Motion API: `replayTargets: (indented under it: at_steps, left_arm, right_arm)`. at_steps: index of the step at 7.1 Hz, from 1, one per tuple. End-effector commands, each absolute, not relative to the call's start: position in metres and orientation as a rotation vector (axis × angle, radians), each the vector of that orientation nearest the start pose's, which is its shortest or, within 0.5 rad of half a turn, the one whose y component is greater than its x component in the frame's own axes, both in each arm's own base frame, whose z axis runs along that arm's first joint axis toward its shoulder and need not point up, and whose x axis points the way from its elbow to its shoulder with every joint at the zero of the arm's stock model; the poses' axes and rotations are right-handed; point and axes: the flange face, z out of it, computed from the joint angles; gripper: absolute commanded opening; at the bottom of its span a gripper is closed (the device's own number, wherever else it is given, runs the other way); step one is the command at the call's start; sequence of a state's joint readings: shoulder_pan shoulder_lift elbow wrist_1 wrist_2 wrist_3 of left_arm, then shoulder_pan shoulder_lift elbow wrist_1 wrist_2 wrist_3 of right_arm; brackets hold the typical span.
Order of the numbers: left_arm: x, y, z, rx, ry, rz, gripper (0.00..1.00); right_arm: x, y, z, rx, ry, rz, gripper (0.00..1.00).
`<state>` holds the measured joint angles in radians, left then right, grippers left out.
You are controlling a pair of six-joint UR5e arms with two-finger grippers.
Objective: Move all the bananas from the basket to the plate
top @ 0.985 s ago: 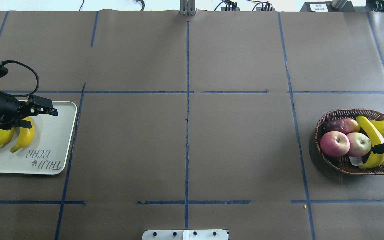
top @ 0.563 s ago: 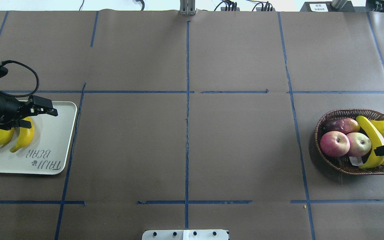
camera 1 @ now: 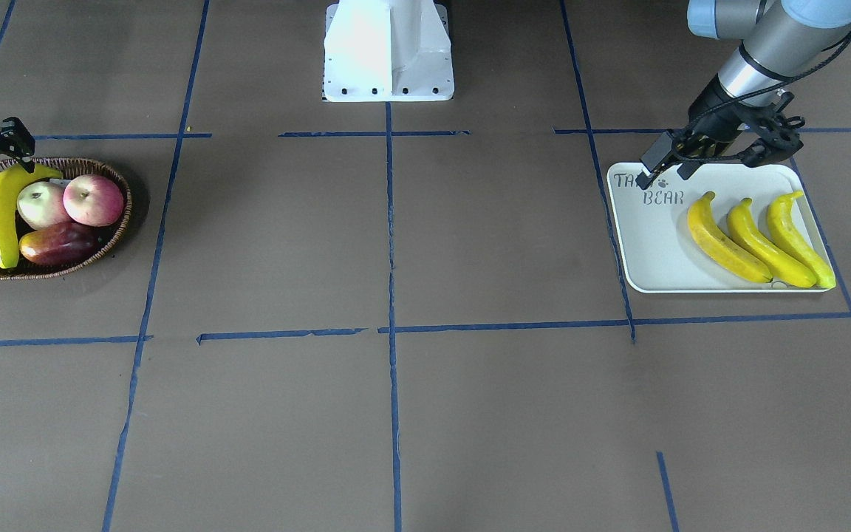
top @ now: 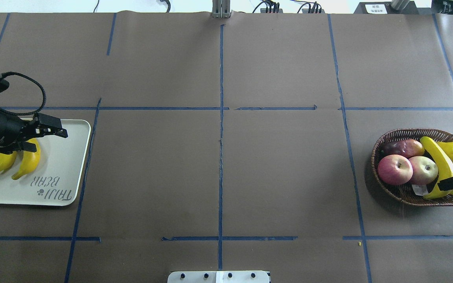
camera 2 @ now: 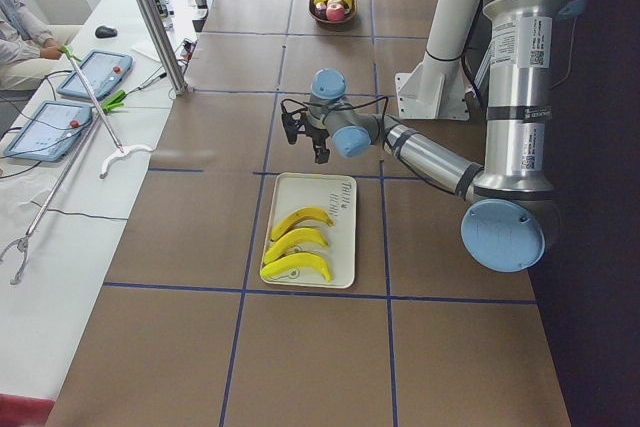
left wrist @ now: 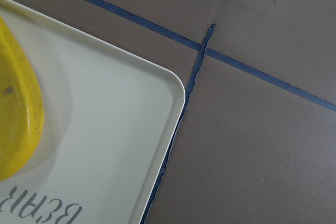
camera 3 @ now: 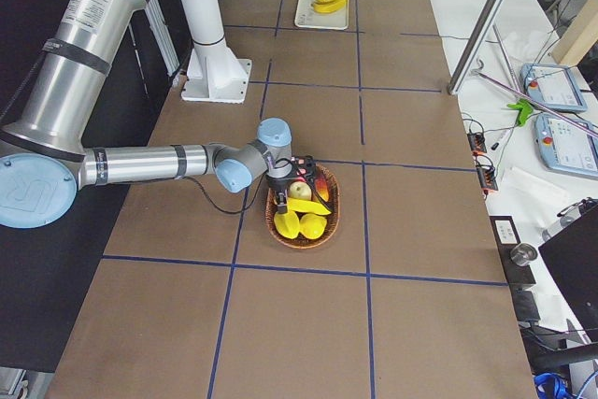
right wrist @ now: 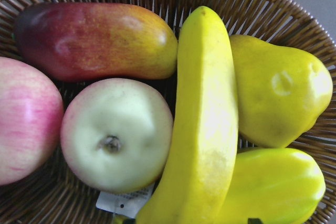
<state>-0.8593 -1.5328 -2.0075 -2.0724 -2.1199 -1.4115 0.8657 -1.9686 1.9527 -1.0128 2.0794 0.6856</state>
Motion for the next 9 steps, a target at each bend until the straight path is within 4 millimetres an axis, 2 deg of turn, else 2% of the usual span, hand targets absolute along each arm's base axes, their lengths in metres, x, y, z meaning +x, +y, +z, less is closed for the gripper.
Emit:
replayTargets:
  at_steps: [1,2,3,4,5,6,9]
  left_arm:
    - [0.248,-0.412,0.413,-0.021,1.014,-0.392,1.0]
    - [0.248,-0.412,0.413,-0.021,1.014,-0.392,1.0]
    - [0.248,-0.412,0.413,-0.021,1.013,-0.391,1.0]
    - [0.248,-0.412,0.415,-0.023,1.011,-0.393,1.0]
    - [0.248,-0.412,0.415,-0.023,1.01,-0.392,1.0]
    - [0.249,-0.413,0.416,-0.024,1.008,-0.392,1.0]
    - [0.249,-0.413,0.416,-0.024,1.008,-0.392,1.0]
  right_arm:
    - [-0.177,-0.327,0.586,0.092,-0.706,-0.176,0.73]
    - [-0.18,-0.326,0.586,0.093,-0.7,-0.181,0.68]
    - [-0.183,-0.325,0.59,0.092,-0.691,-0.19,0.57]
    - [-0.189,-0.326,0.588,0.096,-0.691,-0.2,0.41]
    - [-0.19,-0.325,0.588,0.097,-0.691,-0.206,0.18]
    - [-0.191,-0.326,0.585,0.103,-0.694,-0.21,0.04]
    - [-0.182,-0.324,0.571,0.125,-0.706,-0.211,0.0]
